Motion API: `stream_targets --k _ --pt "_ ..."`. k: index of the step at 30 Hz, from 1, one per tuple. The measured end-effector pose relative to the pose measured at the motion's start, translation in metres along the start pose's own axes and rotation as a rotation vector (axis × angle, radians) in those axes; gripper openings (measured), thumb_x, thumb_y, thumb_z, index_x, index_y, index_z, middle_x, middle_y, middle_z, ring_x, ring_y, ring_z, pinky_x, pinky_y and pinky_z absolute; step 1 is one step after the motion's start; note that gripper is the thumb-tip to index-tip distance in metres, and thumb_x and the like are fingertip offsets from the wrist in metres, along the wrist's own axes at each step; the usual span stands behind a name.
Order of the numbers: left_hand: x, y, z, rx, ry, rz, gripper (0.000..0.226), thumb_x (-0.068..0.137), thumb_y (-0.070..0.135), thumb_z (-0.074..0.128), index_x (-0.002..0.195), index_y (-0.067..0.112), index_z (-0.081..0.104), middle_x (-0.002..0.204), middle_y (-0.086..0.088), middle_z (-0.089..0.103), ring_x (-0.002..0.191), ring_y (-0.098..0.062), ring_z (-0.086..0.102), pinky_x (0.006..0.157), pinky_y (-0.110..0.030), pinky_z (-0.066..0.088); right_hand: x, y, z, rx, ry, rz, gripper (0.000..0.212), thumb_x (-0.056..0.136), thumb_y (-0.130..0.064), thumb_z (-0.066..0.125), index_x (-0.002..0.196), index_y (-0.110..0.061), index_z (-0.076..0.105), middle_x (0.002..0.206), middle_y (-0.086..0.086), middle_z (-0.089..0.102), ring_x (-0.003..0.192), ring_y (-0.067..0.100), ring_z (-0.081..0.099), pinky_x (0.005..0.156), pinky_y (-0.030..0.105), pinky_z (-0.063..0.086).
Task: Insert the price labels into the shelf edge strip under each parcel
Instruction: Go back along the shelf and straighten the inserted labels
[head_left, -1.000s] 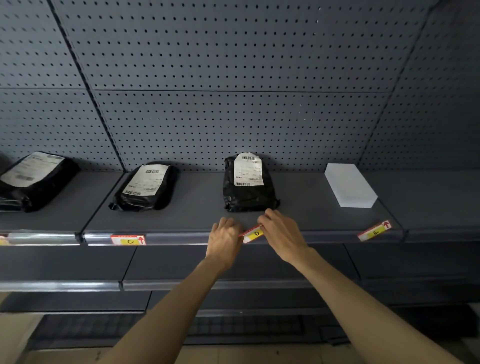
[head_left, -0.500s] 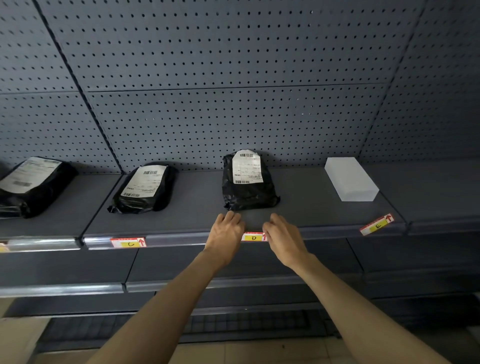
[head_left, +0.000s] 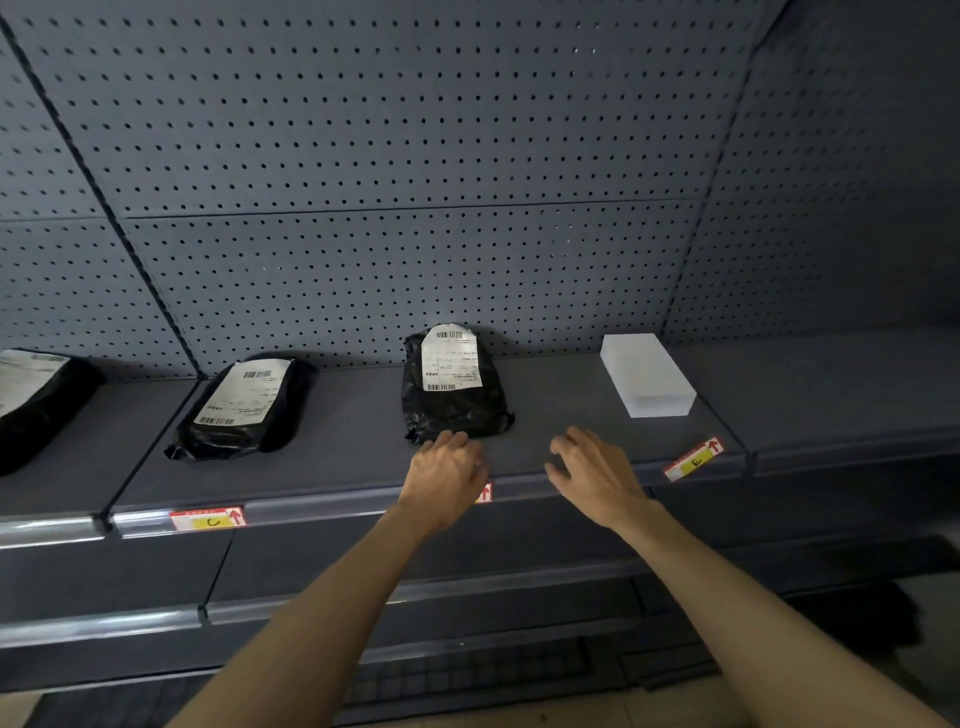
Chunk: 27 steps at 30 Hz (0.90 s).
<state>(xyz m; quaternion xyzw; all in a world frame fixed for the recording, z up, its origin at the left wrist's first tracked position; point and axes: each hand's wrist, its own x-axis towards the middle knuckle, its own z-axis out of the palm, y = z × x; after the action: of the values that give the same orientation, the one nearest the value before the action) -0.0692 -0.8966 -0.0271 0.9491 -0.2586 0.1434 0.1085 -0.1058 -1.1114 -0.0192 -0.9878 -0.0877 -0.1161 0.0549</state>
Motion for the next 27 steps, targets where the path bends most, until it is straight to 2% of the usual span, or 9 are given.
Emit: stream_targets --k 7,13,16,21,27 --pt "0.048 0.078 0.015 -0.050 0.038 0.057 0.021 0.090 0.029 0.052 0.087 0.013 0.065 0.094 -0.007 0.065 0.095 -0.027 0.057 0.080 -0.039 0.047 -0.022 0.089 -0.031 -0.044 -0.001 0.096 0.027 0.096 -0.033 0.051 0.107 -0.011 0.062 0.108 0.005 0.059 0.089 0.021 0.062 0.070 0.034 0.054" --pt "0.080 0.153 0.043 -0.095 0.025 0.046 0.019 0.087 0.027 0.056 0.085 0.010 0.064 0.098 -0.010 0.065 0.098 -0.030 0.056 0.082 -0.039 0.047 -0.041 0.153 -0.044 -0.049 -0.023 0.090 0.022 0.095 -0.026 0.052 0.102 -0.008 0.062 0.107 0.007 0.057 0.090 0.023 0.060 0.067 0.038 0.055" --pt "0.087 0.184 0.059 -0.078 0.020 0.043 0.016 0.086 0.025 0.058 0.083 0.012 0.065 0.093 -0.010 0.066 0.096 -0.029 0.056 0.081 -0.039 0.045 -0.048 0.176 -0.044 -0.049 -0.037 0.059 0.021 0.095 -0.024 0.053 0.107 -0.008 0.061 0.113 0.007 0.056 0.096 0.023 0.059 0.070 0.039 0.055" --pt "0.094 0.214 0.082 0.001 -0.042 0.061 0.018 0.089 0.030 0.060 0.096 0.015 0.067 0.106 -0.008 0.065 0.106 -0.027 0.053 0.090 -0.037 0.042 -0.055 0.199 -0.039 -0.060 -0.037 0.002 0.021 0.096 -0.018 0.053 0.115 -0.011 0.059 0.118 0.007 0.055 0.100 0.022 0.059 0.074 0.034 0.055" --pt "0.099 0.239 0.102 0.071 -0.075 0.028 0.024 0.092 0.025 0.057 0.112 0.014 0.065 0.115 -0.007 0.062 0.108 -0.025 0.051 0.095 -0.036 0.041 -0.058 0.217 -0.034 -0.067 -0.040 -0.024 0.014 0.096 -0.013 0.056 0.109 -0.010 0.059 0.113 0.007 0.055 0.094 0.020 0.058 0.071 0.029 0.053"
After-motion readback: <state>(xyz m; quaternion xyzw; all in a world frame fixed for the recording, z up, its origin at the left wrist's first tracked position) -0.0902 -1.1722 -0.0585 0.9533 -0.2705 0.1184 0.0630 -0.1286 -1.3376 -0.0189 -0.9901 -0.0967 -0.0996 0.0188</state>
